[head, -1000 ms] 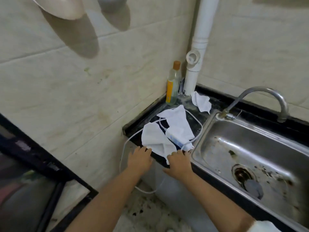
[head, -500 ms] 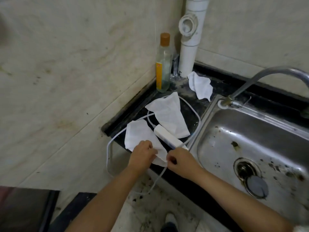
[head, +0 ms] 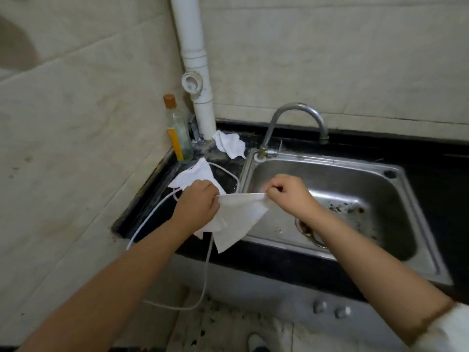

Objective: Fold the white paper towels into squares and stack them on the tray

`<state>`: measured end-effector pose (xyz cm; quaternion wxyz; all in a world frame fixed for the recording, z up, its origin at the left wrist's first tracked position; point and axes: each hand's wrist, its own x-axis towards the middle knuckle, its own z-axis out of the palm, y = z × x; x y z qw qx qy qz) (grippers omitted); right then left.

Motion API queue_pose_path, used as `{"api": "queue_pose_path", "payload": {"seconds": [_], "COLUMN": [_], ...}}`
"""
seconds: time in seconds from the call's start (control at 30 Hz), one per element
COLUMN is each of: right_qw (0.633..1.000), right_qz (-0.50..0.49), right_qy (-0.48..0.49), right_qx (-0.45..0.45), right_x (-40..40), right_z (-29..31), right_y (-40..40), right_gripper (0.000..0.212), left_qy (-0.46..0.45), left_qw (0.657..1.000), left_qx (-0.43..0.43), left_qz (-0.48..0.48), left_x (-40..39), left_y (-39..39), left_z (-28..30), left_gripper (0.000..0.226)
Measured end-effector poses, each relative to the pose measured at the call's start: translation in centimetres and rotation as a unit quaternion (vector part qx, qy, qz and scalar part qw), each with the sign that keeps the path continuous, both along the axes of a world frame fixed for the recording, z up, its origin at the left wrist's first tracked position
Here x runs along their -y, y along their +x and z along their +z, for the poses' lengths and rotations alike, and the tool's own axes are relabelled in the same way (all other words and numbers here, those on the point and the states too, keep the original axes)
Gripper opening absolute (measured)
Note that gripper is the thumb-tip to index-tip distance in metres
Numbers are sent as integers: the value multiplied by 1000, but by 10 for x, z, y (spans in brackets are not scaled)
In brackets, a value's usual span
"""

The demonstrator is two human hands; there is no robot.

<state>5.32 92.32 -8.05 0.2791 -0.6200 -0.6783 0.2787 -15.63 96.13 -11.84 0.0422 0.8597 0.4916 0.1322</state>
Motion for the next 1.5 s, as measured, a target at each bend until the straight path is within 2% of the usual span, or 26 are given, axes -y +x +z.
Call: {"api": "queue_pose_path", "payload": {"seconds": [0.17,0.27,0.37,0.47,0.57,0.67,0.77,0.9,0.97,1.03,1.13,1.23,1.3,1.4,1.5], "right_qw": [986,962,930,893,856,798,740,672,655,660,707,768,790,779,756], "right_qz": [-165,-269,-361,-438,-510,-601,-673,-740,-752,-743,-685,-597,-546,-524,-535], "right_qy": [7,-24,-45,-43,-53,-43,-15,34,56,42,-40,-174,-257,-344,-371], "right_qx": [31,36,61,92,67,27,3,0,45,104,172,154,110,20,-63], "right_x": [79,143,210,281,352,425,499,586,620,649,686,710,717,716,713], "right_z": [32,47,59,67,72,70,64,60,58,47,10,-45,-79,-108,-114], "right_y": [96,160,218,274,332,390,448,508,526,530,517,494,477,462,464], "right_gripper": [23,38,26,17,17,20,14,17,19,18,17,20,24,28,28], "left_qy": [35,20,4,-3,-15,0,12,27,22,5,7,-15,-38,-78,-149], "left_qw": [991,973,956,934,912,883,857,838,833,820,772,715,683,619,572], "left_qx": [25,49,46,40,29,2,-21,23,74,84,-11,-119,-188,-312,-398], "left_qz": [-127,-223,-291,-356,-410,-470,-515,-544,-549,-566,-636,-689,-705,-716,-702], "left_x": [27,52,87,133,182,236,295,375,410,436,455,464,472,478,475], "left_y": [109,192,279,364,447,531,613,703,729,740,744,736,728,725,736], "left_z": [30,41,52,58,61,61,61,68,72,63,21,-30,-57,-82,-84], "left_gripper": [26,35,32,31,29,27,27,26,25,25,26,35,37,35,33]}}
